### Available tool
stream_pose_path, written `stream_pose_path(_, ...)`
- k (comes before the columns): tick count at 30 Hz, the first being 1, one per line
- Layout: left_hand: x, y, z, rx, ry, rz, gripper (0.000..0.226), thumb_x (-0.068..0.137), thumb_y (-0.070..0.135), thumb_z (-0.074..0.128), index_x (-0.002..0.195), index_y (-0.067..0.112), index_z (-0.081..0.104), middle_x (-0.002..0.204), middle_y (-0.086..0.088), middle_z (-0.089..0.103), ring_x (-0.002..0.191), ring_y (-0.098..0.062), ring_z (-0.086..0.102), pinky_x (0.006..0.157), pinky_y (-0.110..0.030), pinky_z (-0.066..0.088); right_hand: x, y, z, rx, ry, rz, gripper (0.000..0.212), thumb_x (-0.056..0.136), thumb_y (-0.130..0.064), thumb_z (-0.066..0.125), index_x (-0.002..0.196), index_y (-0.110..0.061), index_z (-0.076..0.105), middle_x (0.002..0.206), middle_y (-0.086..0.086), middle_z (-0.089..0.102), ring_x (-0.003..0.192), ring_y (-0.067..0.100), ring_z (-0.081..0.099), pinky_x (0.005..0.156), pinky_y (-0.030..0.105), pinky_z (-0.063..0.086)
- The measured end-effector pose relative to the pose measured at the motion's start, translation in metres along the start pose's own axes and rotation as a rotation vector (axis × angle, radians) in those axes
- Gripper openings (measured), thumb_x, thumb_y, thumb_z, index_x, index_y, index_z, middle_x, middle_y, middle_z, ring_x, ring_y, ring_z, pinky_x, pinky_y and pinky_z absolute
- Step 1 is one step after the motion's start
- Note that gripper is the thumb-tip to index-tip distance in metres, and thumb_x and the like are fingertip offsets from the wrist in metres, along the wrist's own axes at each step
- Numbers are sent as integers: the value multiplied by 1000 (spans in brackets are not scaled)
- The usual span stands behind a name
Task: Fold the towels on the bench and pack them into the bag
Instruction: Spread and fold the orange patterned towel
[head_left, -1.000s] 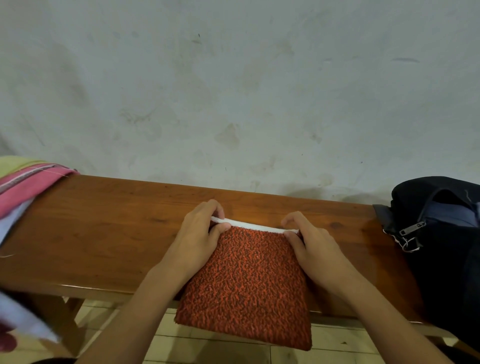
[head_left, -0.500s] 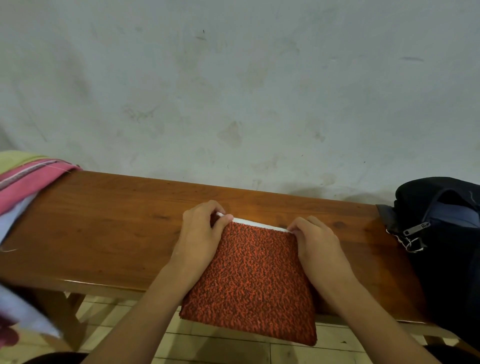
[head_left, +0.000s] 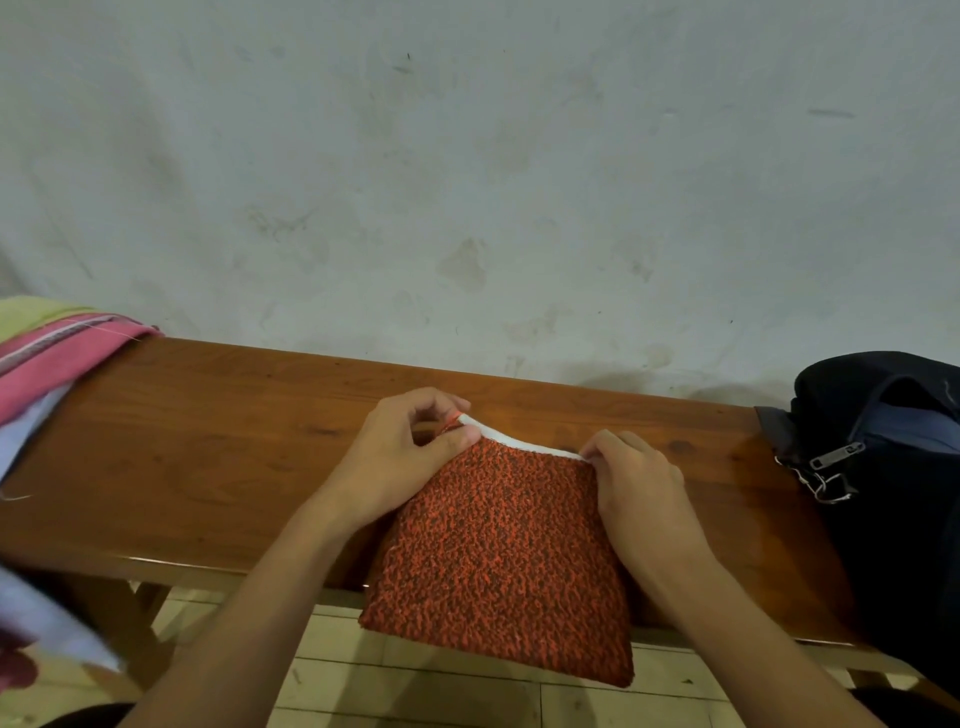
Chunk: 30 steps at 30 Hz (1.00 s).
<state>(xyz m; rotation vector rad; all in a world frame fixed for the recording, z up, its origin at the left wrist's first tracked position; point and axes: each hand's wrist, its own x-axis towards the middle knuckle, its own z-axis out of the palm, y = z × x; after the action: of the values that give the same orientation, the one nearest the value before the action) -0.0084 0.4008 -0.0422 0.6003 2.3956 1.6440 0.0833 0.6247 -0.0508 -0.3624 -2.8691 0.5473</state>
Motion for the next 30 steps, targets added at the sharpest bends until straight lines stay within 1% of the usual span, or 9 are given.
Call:
stream_pose_path(4, 1, -8, 5, 96, -50, 6, 11, 94, 26, 64, 94, 30, 74, 105, 20, 69, 102, 7, 60, 86, -12, 41, -1, -1, -4, -11, -21, 4, 22, 102, -10, 43, 90, -26, 52, 91, -7, 52, 84, 15, 49, 70, 30, 35)
stream_pose_path(7, 2, -12, 9, 143, 5, 4, 14, 95, 27, 62, 98, 25, 75, 106, 18, 68, 103, 4, 59, 91, -18, 43, -1, 0, -5, 61, -19, -14, 16, 101, -15, 44, 90, -25, 50, 92, -7, 51, 84, 15, 50, 69, 29, 36)
stream_pose_path(10, 3, -14, 13, 189, 47, 3, 14, 95, 25, 62, 98, 22, 76, 107, 18, 67, 104, 4, 57, 91, -16, 41, -1, 0, -2, 166, 20, -70, 7, 97, -29, 56, 90, -27, 55, 95, -11, 52, 90, 7, 51, 70, 23, 41)
stream_pose_path(12, 3, -14, 15, 197, 65, -1, 12, 95, 25, 62, 95, 24, 75, 106, 19, 66, 103, 6, 57, 88, -12, 39, -1, 1, 0, 203, 14, -78, 9, 94, -35, 62, 90, -30, 56, 97, -14, 52, 94, 3, 48, 72, 18, 40)
stream_pose_path(17, 2, -13, 18, 224, 122, -2, 13, 96, 24, 62, 95, 24, 75, 103, 18, 67, 100, 5, 58, 85, -10, 38, 2, 5, 0, 239, -12, -33, 15, 96, -27, 62, 82, -27, 56, 94, -16, 50, 94, 7, 49, 77, 22, 42)
stream_pose_path(20, 1, -12, 20, 262, 165, 7, 13, 95, 24, 63, 96, 22, 75, 100, 17, 68, 94, 7, 57, 79, -5, 36, 4, 4, 0, 250, -27, 20, 19, 99, -24, 57, 80, -26, 53, 92, -14, 50, 88, 6, 49, 68, 15, 35)
stream_pose_path(25, -2, -13, 27, 321, 237, 70, 9, 92, 20, 66, 96, 18, 74, 97, 10, 69, 88, 3, 56, 77, 0, 35, 6, 6, -1, 251, -18, 38, 21, 98, -21, 58, 79, -26, 54, 88, -13, 55, 82, 1, 51, 62, 14, 35)
stream_pose_path(27, -4, -13, 27, 298, 251, 90, 8, 92, 17, 66, 98, 19, 70, 97, 12, 68, 88, 9, 56, 77, 2, 35, 6, 4, -2, 247, 3, 21, 18, 98, -19, 58, 81, -24, 56, 87, -12, 58, 81, 3, 53, 63, 19, 41)
stream_pose_path(30, -5, -12, 27, 272, 256, 109, 15, 92, 12, 66, 105, 21, 67, 98, 15, 65, 91, 15, 53, 78, 3, 36, 4, 3, -1, 196, 27, -12, 17, 99, -16, 54, 84, -24, 55, 89, -5, 60, 83, 17, 56, 69, 35, 48)
